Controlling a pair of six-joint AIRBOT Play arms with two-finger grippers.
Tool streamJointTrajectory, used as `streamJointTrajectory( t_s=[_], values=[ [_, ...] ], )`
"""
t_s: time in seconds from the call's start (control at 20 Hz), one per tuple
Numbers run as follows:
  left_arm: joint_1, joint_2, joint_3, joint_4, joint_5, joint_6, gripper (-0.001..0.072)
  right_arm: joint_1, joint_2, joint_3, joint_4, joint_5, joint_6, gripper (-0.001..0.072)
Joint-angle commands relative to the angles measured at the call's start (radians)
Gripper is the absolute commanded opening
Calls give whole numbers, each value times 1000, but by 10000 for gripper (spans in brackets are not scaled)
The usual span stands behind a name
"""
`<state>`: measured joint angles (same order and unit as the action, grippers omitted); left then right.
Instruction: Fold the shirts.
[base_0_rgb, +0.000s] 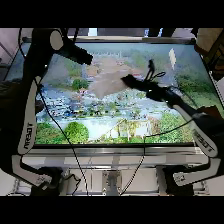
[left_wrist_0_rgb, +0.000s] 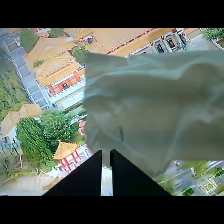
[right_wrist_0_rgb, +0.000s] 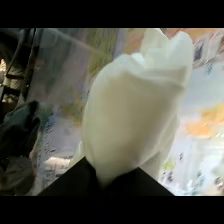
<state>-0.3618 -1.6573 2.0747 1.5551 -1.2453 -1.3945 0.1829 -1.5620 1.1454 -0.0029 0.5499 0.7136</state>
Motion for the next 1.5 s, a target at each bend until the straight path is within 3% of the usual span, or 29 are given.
streamJointTrajectory(
  t_s=[0.0, 0.2, 0.3, 0.8, 1.15, 1.45],
  values=[
    [0, 8, 0, -1, -6, 0, 70, -176, 178, 1, -499, 14, 257, 32],
    [0, 8, 0, -2, -4, 0, 70, -378, 353, 1, -1076, 117, 606, 33],
    [0, 8, 0, -2, -2, 0, 70, -480, 405, 1, -1236, 199, 680, 32],
    [0, 8, -2, 86, 27, 0, 70, -905, 446, 1, -1678, 537, 676, 33],
    [0, 8, -3, 108, 37, 0, 70, -1042, 446, 0, -2068, 596, 733, 33],
    [0, 8, -3, 113, 47, -1, 70, -1232, 446, -2, -2053, 640, 759, 35]
  ],
)
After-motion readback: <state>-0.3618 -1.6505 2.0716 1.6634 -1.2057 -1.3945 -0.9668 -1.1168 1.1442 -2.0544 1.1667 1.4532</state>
